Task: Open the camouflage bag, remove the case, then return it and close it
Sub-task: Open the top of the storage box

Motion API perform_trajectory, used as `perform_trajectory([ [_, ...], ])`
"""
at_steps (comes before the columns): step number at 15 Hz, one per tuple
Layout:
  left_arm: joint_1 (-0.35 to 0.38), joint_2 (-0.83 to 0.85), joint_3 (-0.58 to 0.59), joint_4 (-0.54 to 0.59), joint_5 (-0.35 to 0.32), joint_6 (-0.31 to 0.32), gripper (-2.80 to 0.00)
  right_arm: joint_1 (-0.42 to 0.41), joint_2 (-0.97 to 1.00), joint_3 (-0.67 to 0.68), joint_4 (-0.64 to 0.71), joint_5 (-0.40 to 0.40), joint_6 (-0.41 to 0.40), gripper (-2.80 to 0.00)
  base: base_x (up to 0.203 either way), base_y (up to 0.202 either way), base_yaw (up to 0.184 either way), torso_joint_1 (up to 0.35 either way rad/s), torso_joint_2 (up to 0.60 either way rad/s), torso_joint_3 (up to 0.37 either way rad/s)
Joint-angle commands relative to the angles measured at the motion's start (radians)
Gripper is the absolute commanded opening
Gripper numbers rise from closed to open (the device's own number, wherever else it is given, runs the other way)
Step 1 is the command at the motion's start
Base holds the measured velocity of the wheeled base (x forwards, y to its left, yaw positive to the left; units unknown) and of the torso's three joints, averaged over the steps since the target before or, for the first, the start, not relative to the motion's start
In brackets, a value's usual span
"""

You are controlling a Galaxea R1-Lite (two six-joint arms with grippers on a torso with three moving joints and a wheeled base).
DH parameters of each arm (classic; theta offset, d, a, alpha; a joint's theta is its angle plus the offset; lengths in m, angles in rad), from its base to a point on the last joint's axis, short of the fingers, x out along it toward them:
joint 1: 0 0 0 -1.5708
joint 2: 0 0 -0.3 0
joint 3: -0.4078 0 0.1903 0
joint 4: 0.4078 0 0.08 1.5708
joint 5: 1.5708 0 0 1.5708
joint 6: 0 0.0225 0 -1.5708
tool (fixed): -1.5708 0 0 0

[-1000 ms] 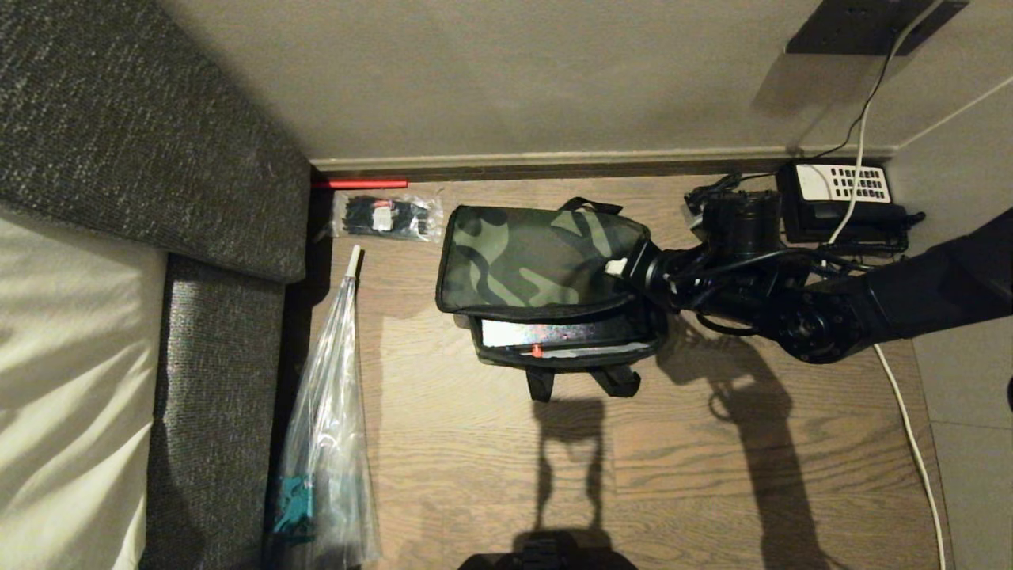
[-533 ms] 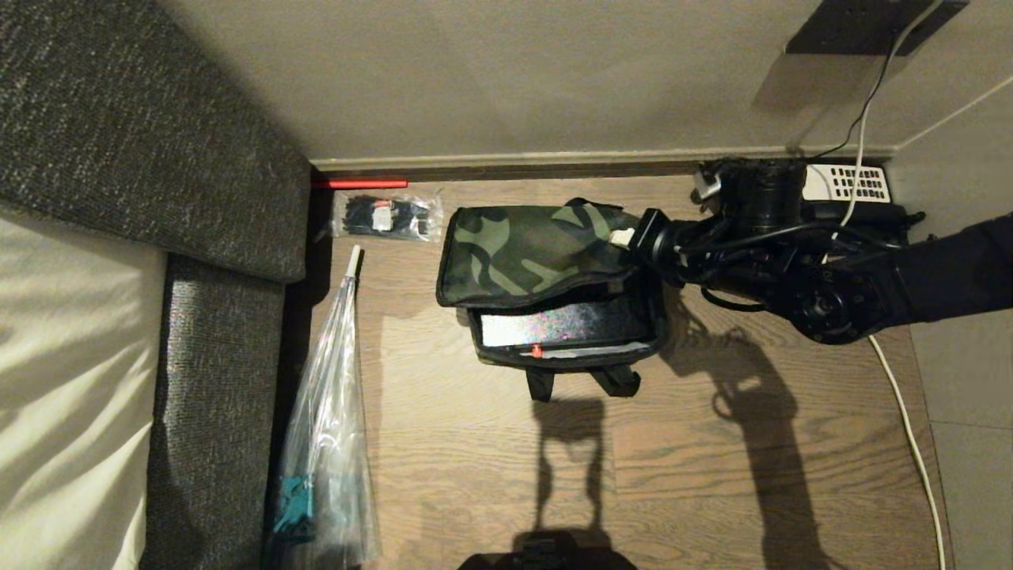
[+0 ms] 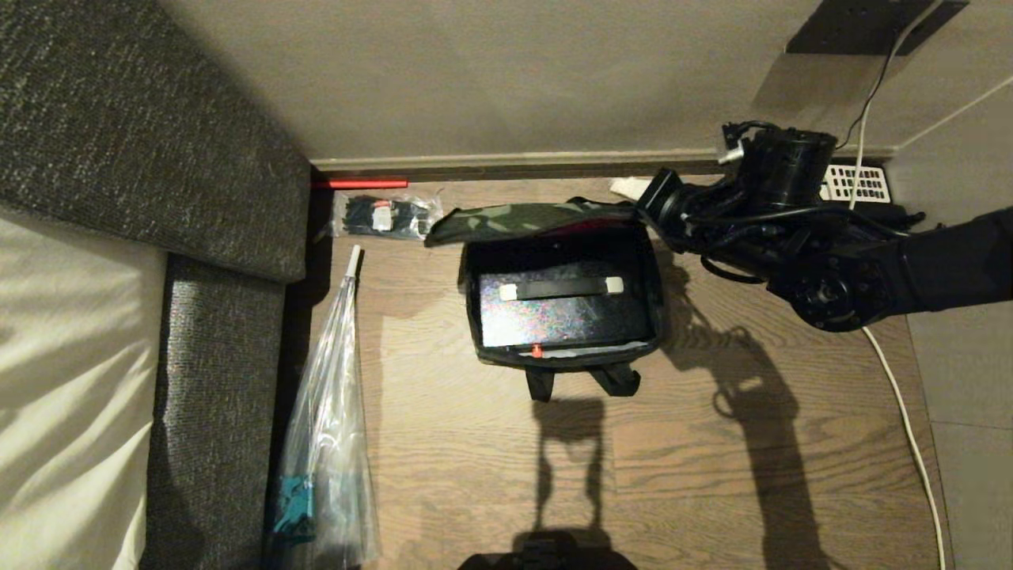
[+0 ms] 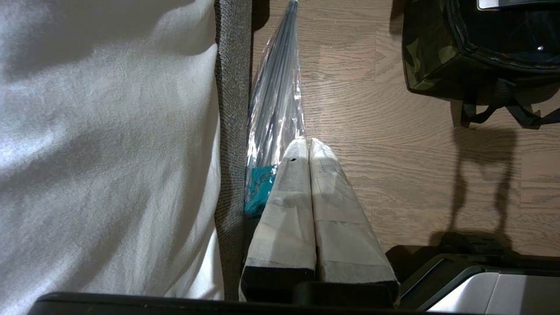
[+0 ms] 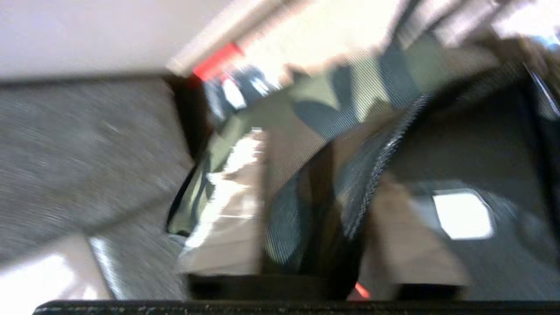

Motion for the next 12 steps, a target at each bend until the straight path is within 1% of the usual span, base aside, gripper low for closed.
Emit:
perform_trajectory([
  [1,0.0,-0.002,-0.001,0.0,0.0,0.0,-2.8,-0.005,0.009,-0.017,-0.025,0.001,0.015,0.0,0.0,0.0,0.0,0.0,0.0,0.0],
  [3,0.0,-0.002,0.0,0.0,0.0,0.0,-2.8,-0.007,0.014,-0.037,-0.039,0.001,0.017,0.0,0.0,0.0,0.0,0.0,0.0,0.0],
  [9,0.0,-0.002,0.0,0.0,0.0,0.0,-2.8,-0.043,0.009,-0.076,-0.191,0.007,0.009,0.0,0.0,0.0,0.0,0.0,0.0,0.0],
  [12,0.0,-0.002,0.001,0.0,0.0,0.0,-2.8,-0.048,0.004,-0.068,-0.214,0.005,0.005,0.0,0.0,0.0,0.0,0.0,0.0,0.0],
])
